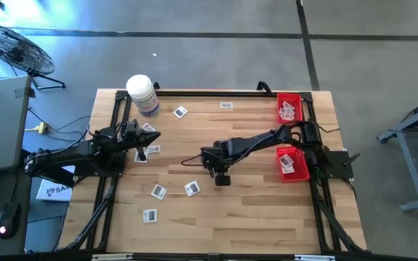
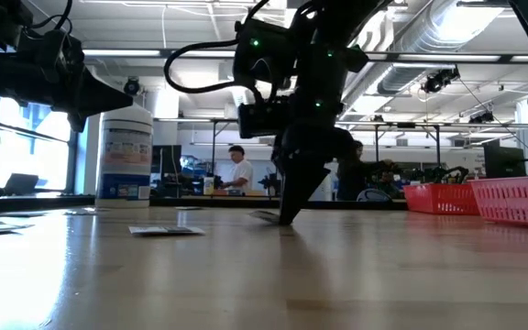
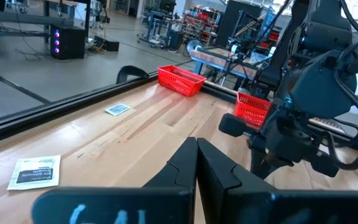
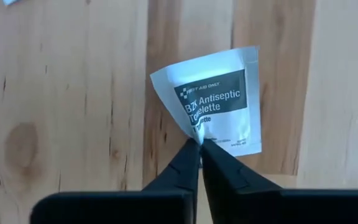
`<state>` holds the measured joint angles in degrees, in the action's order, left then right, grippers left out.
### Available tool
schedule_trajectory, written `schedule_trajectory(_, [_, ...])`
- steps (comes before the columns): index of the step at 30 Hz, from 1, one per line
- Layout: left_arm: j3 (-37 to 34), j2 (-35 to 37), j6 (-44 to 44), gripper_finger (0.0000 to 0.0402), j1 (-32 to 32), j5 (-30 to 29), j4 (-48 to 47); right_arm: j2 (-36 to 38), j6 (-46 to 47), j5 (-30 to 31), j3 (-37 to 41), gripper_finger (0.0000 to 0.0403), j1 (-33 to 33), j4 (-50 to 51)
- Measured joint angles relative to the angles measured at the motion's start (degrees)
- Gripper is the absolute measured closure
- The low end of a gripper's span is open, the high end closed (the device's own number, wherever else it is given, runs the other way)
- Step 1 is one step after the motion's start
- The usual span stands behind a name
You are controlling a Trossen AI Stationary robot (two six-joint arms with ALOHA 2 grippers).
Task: Pick & Place First Aid Supplies
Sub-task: Put the towelette pack into the bottom basket
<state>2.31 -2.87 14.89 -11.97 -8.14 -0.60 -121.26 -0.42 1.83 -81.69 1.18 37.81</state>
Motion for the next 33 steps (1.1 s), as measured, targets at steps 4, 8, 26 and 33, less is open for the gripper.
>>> schedule_trajectory(4, [0.02, 0.01, -0.01, 0.0401, -0.02, -0.02, 0.00, 4.11, 6.39, -0.39, 0.56, 0.0399, 0.95, 4.81])
schedule_trajectory(8, [0.01, 0.01, -0.01, 0.0401, 0.00, -0.02, 0.00, 10.40, 13.01, -0.21, 0.18, 0.0401, 2.06, 11.96])
schedule_trajectory(26, [0.02, 0.01, -0.01, 0.0401, -0.01, -0.01, 0.00, 46.61, 56.07, 7.96, 24.34, 0.0402, 20.59, 32.38])
schedule_trajectory(33, [0.02, 0.02, -0.01, 0.0401, -0.01, -0.01, 0.00, 60.20, 71.77, 8.26, 38.33, 0.0401, 18.34, 34.02])
